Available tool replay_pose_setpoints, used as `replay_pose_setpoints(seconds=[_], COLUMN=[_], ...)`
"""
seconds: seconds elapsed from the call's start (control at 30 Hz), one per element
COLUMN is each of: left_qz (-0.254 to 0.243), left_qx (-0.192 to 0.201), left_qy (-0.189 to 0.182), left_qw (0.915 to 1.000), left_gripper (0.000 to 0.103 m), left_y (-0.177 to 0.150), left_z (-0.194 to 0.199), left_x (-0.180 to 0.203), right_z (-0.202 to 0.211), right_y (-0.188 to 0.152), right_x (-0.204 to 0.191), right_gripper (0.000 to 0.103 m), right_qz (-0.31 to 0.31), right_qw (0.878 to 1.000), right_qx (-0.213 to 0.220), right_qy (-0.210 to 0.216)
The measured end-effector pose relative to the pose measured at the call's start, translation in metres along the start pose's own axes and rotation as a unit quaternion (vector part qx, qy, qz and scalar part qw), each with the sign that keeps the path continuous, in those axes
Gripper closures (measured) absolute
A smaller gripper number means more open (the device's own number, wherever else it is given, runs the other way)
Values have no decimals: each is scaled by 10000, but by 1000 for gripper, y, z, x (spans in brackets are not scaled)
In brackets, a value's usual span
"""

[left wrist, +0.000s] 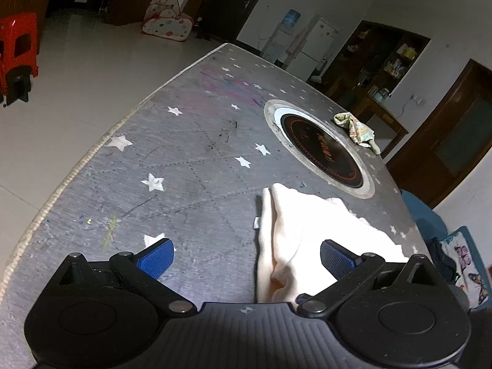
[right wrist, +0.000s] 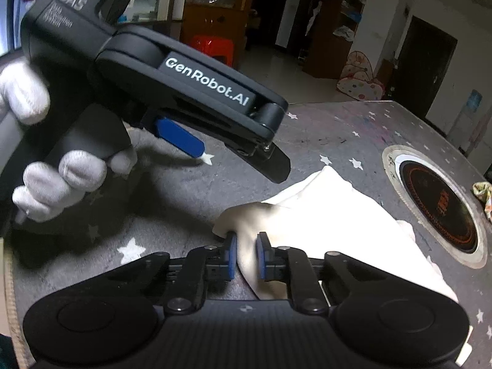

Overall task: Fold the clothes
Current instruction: 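Grasp the folded sweatshirt edge with the right gripper while the left gripper grasps beside it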

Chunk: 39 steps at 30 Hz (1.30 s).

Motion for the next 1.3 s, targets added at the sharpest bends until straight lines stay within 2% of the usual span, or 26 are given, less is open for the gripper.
replay_pose_setpoints(seconds=[0.5,0.93,1.0,1.13,1.27,1.3], left_qz=[674,1186,1210,1242,1283,1269], left_qx=[-74,-480,-470,-457,-476,-473], left_qy=[-808,-1628,-1696,-1728,-1669,-1651], left_qw=[9944,9783,9769,9760,9764,9769], left_gripper=[0,3,6,14,20,21], left_y=[14,14,15,15,16,17], left_z=[-20,-56,-58,-60,-60,-60], left_x=[20,35,36,34,31,31], right_z=[24,38,40,37,37,35], right_y=[21,30,30,27,20,18], right_x=[27,43,43,45,46,45], right_gripper=[98,99,99,98,94,90], right_qz=[-1087,-1517,-1533,-1537,-1349,-1250], right_qw=[9924,9830,9816,9823,9865,9883], right_qx=[369,621,653,611,528,496], right_qy=[443,830,937,883,768,718])
Point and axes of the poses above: each gripper's, at about its wrist camera, not at the fingertips, and z roughly against the way its jaws point, x to its right, y to its top, the point moved 9 cm from there along -z, roughly the way its jaws point, and after that the axes turned 14 degrees about -z, right-handed, at the moved point
